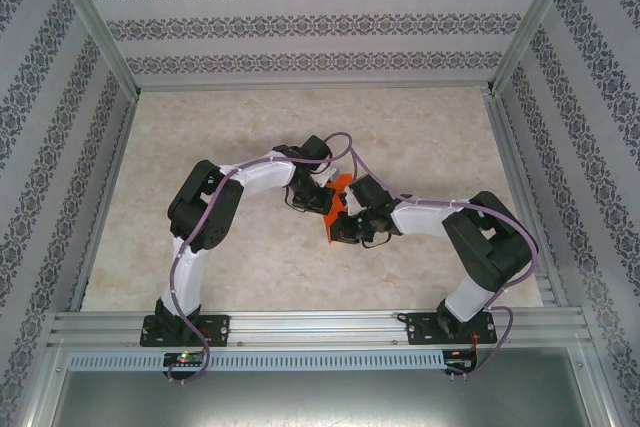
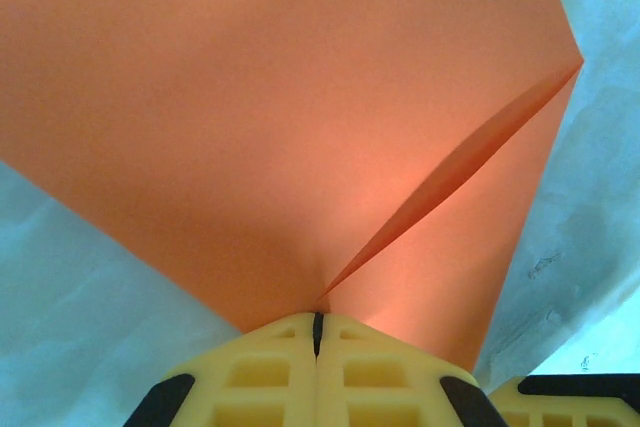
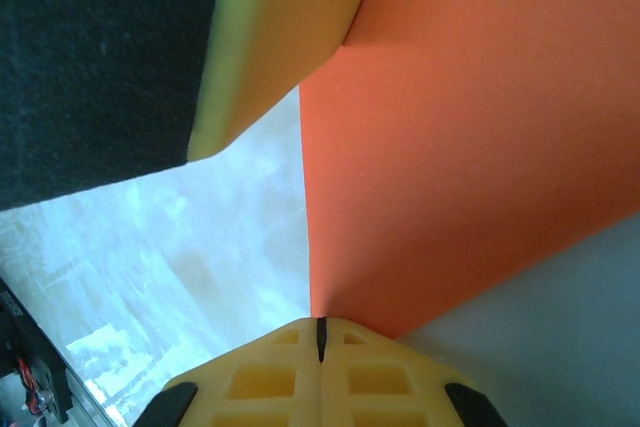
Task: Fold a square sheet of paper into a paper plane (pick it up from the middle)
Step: Third fold the triangle at the center of the table.
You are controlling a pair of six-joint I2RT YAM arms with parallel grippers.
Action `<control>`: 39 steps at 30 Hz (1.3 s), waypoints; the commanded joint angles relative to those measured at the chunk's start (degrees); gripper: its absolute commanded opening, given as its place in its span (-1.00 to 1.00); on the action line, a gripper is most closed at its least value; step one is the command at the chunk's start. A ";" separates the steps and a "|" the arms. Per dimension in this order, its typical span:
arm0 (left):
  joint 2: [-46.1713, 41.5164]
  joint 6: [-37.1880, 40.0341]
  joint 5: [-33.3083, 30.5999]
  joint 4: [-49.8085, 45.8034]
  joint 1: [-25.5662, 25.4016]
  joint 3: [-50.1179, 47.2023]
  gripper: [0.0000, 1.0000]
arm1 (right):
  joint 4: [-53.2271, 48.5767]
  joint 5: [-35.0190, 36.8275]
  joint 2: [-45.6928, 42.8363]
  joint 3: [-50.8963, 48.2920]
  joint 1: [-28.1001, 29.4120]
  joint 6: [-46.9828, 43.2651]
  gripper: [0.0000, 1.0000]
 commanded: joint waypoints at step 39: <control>8.17 1.69 -9.77 -2.56 0.51 -4.24 -0.92 | 4.28 2.45 -5.84 -3.10 -0.10 6.69 -1.00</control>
